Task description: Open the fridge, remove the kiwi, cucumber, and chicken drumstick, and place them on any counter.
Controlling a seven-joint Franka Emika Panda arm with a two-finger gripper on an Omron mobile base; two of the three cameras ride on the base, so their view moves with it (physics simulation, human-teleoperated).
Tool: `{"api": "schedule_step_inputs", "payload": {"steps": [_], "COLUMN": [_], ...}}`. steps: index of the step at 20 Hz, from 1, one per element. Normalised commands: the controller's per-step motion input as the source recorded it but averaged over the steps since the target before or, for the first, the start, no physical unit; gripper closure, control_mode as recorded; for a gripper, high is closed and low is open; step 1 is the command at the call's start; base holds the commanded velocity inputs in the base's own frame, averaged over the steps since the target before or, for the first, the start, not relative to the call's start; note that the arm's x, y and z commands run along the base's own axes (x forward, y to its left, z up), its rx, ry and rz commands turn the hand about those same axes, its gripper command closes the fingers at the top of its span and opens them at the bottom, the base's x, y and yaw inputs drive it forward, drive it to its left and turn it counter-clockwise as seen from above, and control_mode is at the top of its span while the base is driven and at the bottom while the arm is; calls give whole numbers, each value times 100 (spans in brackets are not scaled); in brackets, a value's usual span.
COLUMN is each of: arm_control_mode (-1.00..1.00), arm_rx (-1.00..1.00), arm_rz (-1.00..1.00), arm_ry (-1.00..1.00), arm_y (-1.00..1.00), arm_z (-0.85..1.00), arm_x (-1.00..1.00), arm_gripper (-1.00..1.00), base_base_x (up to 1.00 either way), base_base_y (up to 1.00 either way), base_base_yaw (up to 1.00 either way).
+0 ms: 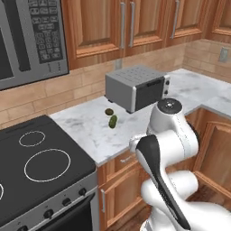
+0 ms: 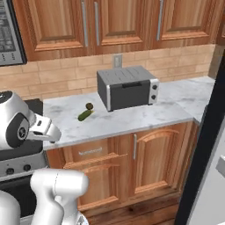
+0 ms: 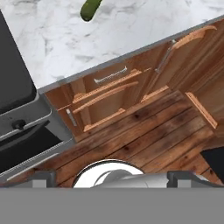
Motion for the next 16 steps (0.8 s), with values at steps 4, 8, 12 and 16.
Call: {"api": "schedule_step_inputs", "payload": {"steps": [4, 8, 12, 16], "arm_control_mode": [100, 100, 100, 100], "arm_rx": [0, 0, 0, 0], "arm_rz": [0, 0, 0, 0], "arm_ry": [0, 0, 0, 0], "arm_y": [0, 0, 0, 0], "arm_z": [0, 0, 0, 0], "arm_x": [0, 0, 0, 0], "arm_gripper": [-100, -100, -100, -100], "base_base_x": [-100, -100, -89, -39], "base_base_y": [0, 0, 0, 0], "base_base_yaw": [-18, -29, -67, -93]}}
